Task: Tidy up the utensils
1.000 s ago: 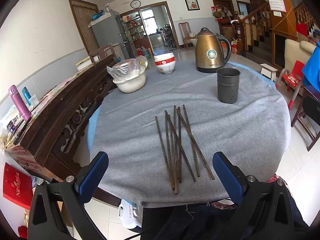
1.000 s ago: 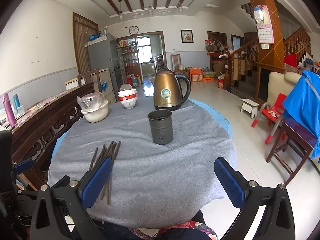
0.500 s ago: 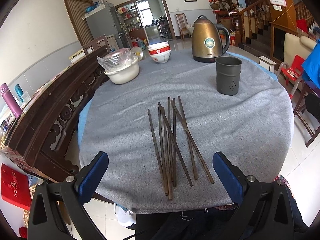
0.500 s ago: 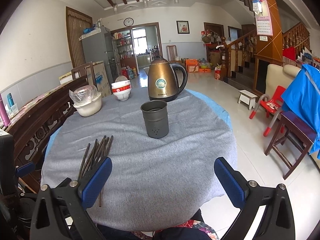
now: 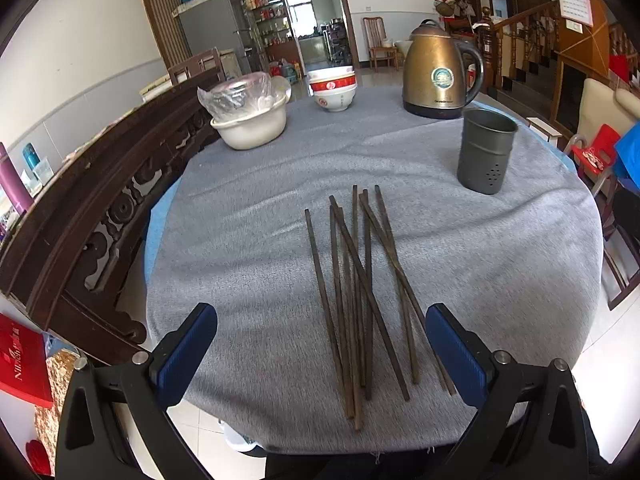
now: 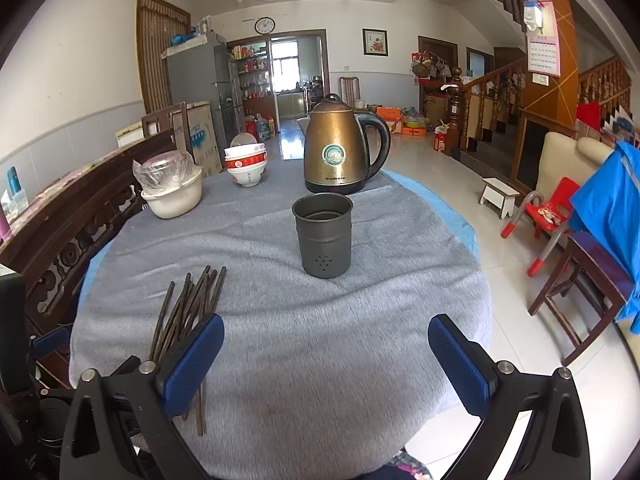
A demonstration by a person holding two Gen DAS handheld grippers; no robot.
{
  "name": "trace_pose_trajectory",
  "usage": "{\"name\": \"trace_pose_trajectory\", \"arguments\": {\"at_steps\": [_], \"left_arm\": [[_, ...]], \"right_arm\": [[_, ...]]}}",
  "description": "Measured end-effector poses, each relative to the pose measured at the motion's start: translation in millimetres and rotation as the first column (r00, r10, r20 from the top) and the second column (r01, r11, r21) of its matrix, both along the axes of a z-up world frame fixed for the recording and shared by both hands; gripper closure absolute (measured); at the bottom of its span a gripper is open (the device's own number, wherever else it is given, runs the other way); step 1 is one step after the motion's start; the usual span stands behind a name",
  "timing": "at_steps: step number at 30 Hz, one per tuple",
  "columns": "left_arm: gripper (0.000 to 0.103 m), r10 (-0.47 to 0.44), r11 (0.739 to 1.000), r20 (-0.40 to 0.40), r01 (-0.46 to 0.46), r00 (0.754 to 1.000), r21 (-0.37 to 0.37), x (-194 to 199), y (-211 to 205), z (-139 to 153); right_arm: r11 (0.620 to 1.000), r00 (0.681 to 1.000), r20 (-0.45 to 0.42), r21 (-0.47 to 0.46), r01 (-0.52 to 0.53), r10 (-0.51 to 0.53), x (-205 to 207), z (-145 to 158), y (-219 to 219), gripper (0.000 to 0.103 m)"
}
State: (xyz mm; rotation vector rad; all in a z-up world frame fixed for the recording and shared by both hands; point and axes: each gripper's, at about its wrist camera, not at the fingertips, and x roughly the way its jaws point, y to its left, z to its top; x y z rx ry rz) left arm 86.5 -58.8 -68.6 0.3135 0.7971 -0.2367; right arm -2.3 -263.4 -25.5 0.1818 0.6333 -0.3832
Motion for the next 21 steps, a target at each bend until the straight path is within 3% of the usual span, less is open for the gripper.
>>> {"name": "trace_pose_trajectory", "arguments": {"at_steps": [7, 13, 16, 17, 18, 21], "left_arm": [[0.000, 0.006, 1.000, -0.043, -0.007, 0.999, -0.019, 24.0, 3.8, -8.7], [0.000, 0.030, 0.997, -0.052, -0.034, 0.998, -0.071, 52.1, 28.4, -3.2], [0.000, 0.047, 0.993, -0.099, -0.057, 0.994, -0.100, 78.7, 48.0, -2.5], [0.000, 0.060, 0.991, -0.125, -0.074, 0.990, -0.108, 91.9, 56.2, -4.8], [0.000, 0.068, 0.990, -0.143, -0.085, 0.987, -0.111, 100.3, 60.1, -6.7], [0.005, 0.077, 0.984, -0.237, -0.113, 0.969, -0.141, 131.1, 73.2, -16.0]], "right_arm": [[1.000, 0.999, -0.035, 0.006, -0.001, 0.001, 31.5, 1.3, -2.0, 0.000], [0.983, 0.994, -0.054, 0.166, -0.083, 0.093, 75.8, -9.1, -10.1, 0.001], [0.953, 0.980, -0.100, 0.271, -0.137, 0.170, 110.1, -24.6, -8.5, 0.026], [0.939, 0.972, -0.122, 0.308, -0.155, 0.201, 124.1, -32.4, -8.0, 0.042], [0.924, 0.962, -0.144, 0.343, -0.170, 0.231, 138.0, -41.2, -6.6, 0.051], [0.880, 0.927, -0.206, 0.430, -0.202, 0.314, 177.9, -68.5, 0.7, 0.057]]}}
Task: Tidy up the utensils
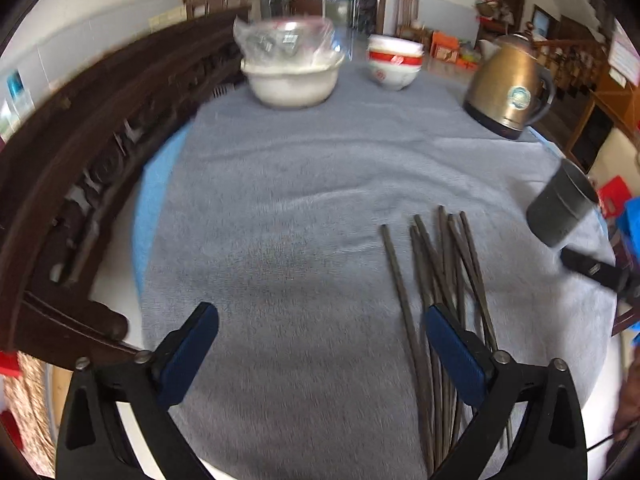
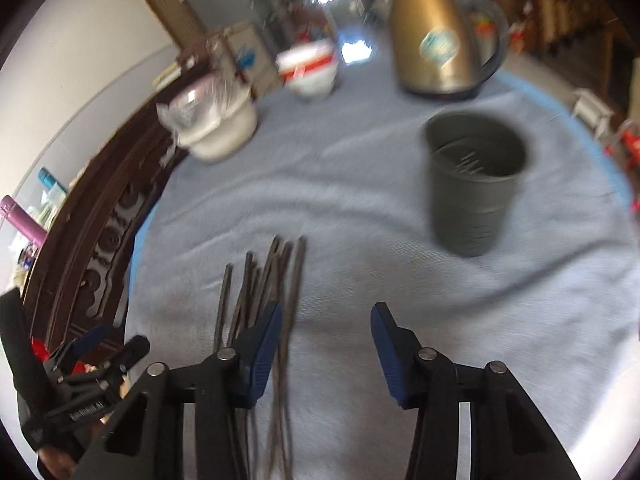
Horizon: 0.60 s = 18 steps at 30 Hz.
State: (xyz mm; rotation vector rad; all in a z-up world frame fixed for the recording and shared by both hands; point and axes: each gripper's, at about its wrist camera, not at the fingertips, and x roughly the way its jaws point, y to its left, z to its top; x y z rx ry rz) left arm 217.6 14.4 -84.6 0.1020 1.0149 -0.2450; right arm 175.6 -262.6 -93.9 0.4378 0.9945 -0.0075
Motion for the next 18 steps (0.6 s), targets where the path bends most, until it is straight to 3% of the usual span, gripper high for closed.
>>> {"name": "trace_pose_trajectory", "arguments": {"at_steps": [2, 7, 13, 18], "left_arm": [[0.013, -0.019, 0.999, -0.084, 0.015, 0.996, -0.040, 19.7, 0.6, -7.9], [0.046, -0.068, 0.991, -0.251, 0.036, 0.966, -0.132, 53.7, -8.5, -29.0], [0.048, -0.109, 0.975, -0.350, 0.032, 0.931, -0.219, 80.6, -23.2, -40.0], [0.051, -0.128, 0.975, -0.412, 0.037, 0.902, -0.221, 99.5, -36.9, -52.4]], "right_arm": [[0.999, 0.999, -0.040, 0.031, -0.028, 0.029, 18.3, -15.2, 6.3, 0.064], [0.993, 0.992, -0.114, 0.114, -0.037, 0.050, 60.2, -45.4, 14.4, 0.066], [0.988, 0.982, -0.190, 0.158, 0.005, 0.025, 92.1, -59.7, 10.4, 0.070], [0.993, 0.969, -0.247, 0.118, 0.011, 0.019, 107.6, -66.1, 14.5, 0.074]]}}
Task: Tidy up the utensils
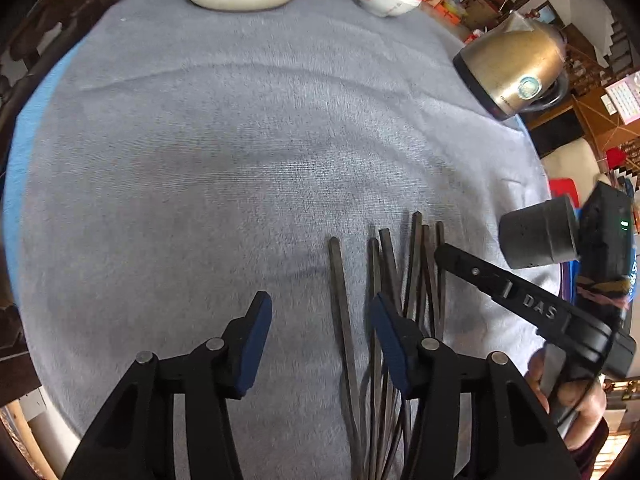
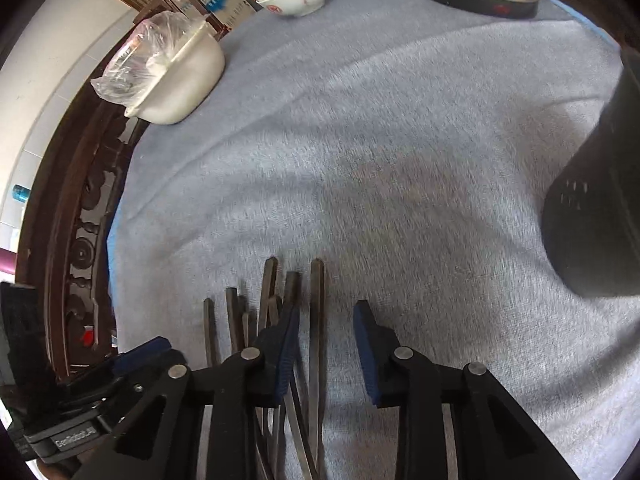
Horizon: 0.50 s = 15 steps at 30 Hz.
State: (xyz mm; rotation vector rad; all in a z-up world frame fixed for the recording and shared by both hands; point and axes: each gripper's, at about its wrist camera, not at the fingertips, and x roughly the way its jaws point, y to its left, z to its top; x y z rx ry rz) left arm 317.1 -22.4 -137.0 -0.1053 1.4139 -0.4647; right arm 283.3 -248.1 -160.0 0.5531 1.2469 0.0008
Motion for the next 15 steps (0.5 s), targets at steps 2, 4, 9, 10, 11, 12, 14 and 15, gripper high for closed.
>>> {"name": "trace_pose_trajectory", "arguments": {"at_steps": [2, 4, 9, 10, 11, 12, 14, 15], "left_arm": [[0.053, -0.013, 1.000, -0.024, 0.013, 1.000, 0.006, 2.8, -4.9, -4.4], [0.060, -0.029, 0.999, -0.055, 0.031, 0.998, 0.022, 8.2, -12.8, -12.5], [0.064, -0.024, 0.999, -0.066, 0.026, 0.998, 0.040, 16.3, -22.6, -13.9], [0.067, -0.020, 0.998, -0.067, 0.023, 0.998, 0.050, 17.7, -25.2, -13.6], [0.069, -0.025, 0.998, -0.062, 0.029, 0.998, 0.056, 18.5, -28.9, -13.3], [0.073, -0.028, 0.997, -0.051, 0.032, 0.998, 0.069, 18.8, -31.8, -12.6], [0.087, -0.016, 0.995, -0.043, 0.020, 0.999, 0.093, 20.6, -35.2, -13.2], [0.095, -0.006, 0.995, -0.044, 0.011, 0.999, 0.095, 21.8, -35.4, -13.6]], "right_arm": [[0.999, 1.000, -0.015, -0.030, -0.014, 0.014, 3.7, 0.2, 3.9, 0.080], [0.998, 0.999, -0.025, -0.062, -0.030, 0.028, 6.3, 0.0, 7.5, 0.087], [0.996, 0.999, -0.012, -0.070, -0.054, 0.053, 8.8, -1.2, 9.3, 0.093], [0.996, 0.998, -0.005, -0.065, -0.055, 0.055, 8.5, -0.7, 9.4, 0.093], [0.998, 0.999, 0.009, -0.040, -0.052, 0.053, 7.9, -0.5, 8.6, 0.094], [0.999, 0.999, 0.019, -0.018, -0.049, 0.049, 5.4, -0.6, 6.3, 0.094], [0.999, 0.998, 0.050, 0.005, -0.038, 0.038, 2.5, 3.3, 3.7, 0.094], [0.999, 0.996, 0.084, 0.024, -0.041, 0.039, -0.1, 8.3, 2.9, 0.095]]}}
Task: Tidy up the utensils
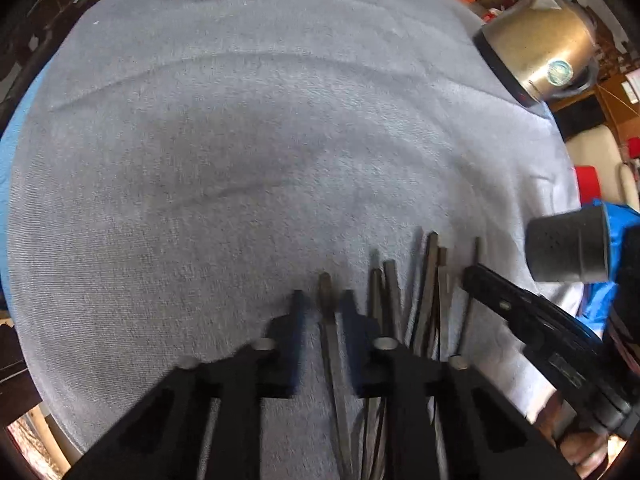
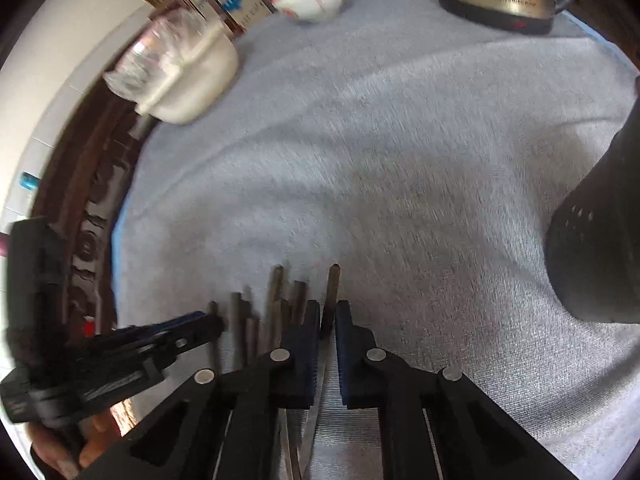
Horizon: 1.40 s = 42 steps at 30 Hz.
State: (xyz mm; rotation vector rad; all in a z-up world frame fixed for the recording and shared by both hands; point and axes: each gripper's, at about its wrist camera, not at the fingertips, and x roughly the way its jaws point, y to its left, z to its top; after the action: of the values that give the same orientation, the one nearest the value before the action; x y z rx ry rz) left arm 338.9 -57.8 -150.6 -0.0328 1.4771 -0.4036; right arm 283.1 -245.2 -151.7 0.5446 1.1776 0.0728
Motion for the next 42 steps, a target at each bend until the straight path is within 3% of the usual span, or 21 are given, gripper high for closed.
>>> {"name": "trace_pose_trajectory", "arguments": {"at_steps": [6, 13, 19, 28, 33, 37, 42], "left_arm": [[0.097, 0.066, 0.997, 0.018, -0.066, 0.998, -0.032, -0.6, 13.3, 13.2], [0.098, 0.097, 0.993, 0.219, -0.079, 0.971, -0.090, -33.6, 31.9, 101.4], [0.098, 0.065, 0.990, 0.387, -0.011, 0.920, -0.140, -72.6, 30.6, 174.5], [0.098, 0.054, 0.972, 0.525, 0.076, 0.850, -0.224, -105.1, -7.3, 237.6], [0.098, 0.082, 0.953, 0.594, 0.111, 0.800, -0.280, -106.4, -42.2, 272.8], [0.098, 0.126, 0.937, 0.661, 0.130, 0.740, -0.324, -107.9, -71.8, 294.2], [0.098, 0.196, 0.918, 0.698, 0.122, 0.689, -0.378, -95.4, -106.9, 292.6]], "right_arm": [[1.000, 0.992, 0.126, 0.022, -0.011, 0.009, -16.3, 29.8, -11.3, 0.095], [0.999, 0.947, 0.321, 0.021, 0.027, -0.032, -64.5, 89.2, -40.8, 0.096], [0.995, 0.855, 0.510, 0.001, 0.105, -0.091, -118.9, 141.1, -56.2, 0.096], [0.966, 0.692, 0.710, -0.068, 0.250, -0.129, -181.5, 218.3, -76.3, 0.096], [0.914, 0.588, 0.800, -0.142, 0.380, -0.121, -203.5, 256.6, -90.3, 0.096], [0.861, 0.509, 0.851, -0.158, 0.484, -0.130, -211.1, 272.3, -101.2, 0.096], [0.817, 0.462, 0.872, -0.146, 0.558, -0.160, -199.9, 266.6, -113.2, 0.097]]}}
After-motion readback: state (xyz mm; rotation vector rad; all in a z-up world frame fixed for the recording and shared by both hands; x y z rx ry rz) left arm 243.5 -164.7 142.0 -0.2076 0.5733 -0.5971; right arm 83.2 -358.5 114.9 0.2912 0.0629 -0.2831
